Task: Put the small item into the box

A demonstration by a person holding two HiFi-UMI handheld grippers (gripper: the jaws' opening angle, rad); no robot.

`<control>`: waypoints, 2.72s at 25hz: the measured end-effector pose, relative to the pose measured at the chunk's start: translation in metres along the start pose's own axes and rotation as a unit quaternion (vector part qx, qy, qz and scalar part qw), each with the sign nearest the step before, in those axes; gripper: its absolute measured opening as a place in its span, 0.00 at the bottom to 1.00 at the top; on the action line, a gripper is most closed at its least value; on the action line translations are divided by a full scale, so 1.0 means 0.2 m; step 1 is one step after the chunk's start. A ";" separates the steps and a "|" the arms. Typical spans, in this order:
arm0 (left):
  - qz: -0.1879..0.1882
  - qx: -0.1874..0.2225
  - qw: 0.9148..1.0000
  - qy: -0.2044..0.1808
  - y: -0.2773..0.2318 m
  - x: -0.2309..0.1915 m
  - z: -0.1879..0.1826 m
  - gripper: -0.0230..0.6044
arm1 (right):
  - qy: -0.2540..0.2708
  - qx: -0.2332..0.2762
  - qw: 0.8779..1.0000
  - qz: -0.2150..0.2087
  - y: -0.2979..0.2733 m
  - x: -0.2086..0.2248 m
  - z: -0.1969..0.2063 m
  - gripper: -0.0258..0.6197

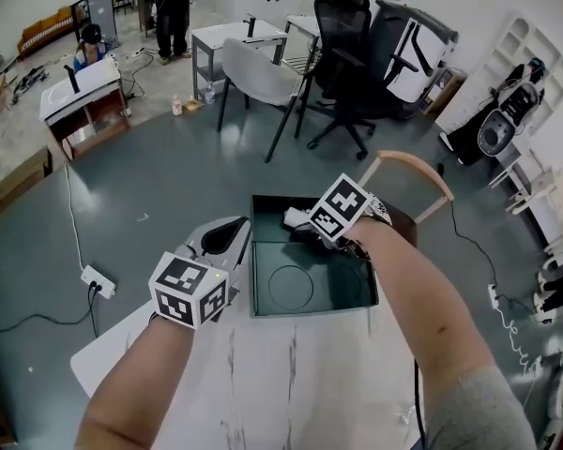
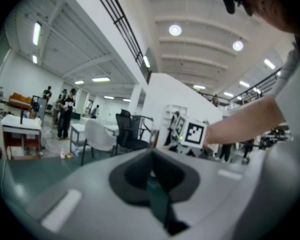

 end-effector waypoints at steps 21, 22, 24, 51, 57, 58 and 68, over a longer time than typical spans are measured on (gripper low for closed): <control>0.002 0.004 1.000 -0.008 0.03 0.04 -0.11 0.05 | -0.028 0.120 0.992 0.029 0.26 -0.04 -0.10 0.42; 0.002 0.005 1.000 -0.009 0.04 0.05 -0.12 0.04 | -0.031 0.128 0.991 0.032 0.29 -0.05 -0.10 0.42; 0.000 0.008 1.000 -0.011 0.05 0.06 -0.16 0.05 | -0.036 0.144 0.988 0.037 0.34 -0.07 -0.11 0.42; 0.037 0.030 0.998 -0.048 0.53 0.34 -0.71 0.04 | -0.091 0.283 0.951 0.082 0.95 -0.73 -0.07 0.23; 0.053 0.035 0.997 -0.047 0.68 0.38 -0.80 0.05 | -0.113 0.298 0.942 0.109 1.08 -0.90 0.02 0.17; 0.055 0.035 0.997 -0.048 0.71 0.38 -0.82 0.05 | -0.115 0.300 0.940 0.114 1.11 -0.93 0.03 0.16; 0.086 0.037 0.994 -0.055 0.98 0.47 -0.97 0.04 | -0.125 0.349 0.919 0.136 1.34 -1.25 0.07 0.06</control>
Point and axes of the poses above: the fingertips, and each gripper's own axes: y backward along the fingers, x to its right, z out of its underside, the point moved 3 cm from there along y, backward along the fingers, and after that the axes turned 13 degrees about -z, right-handed, at the moved point
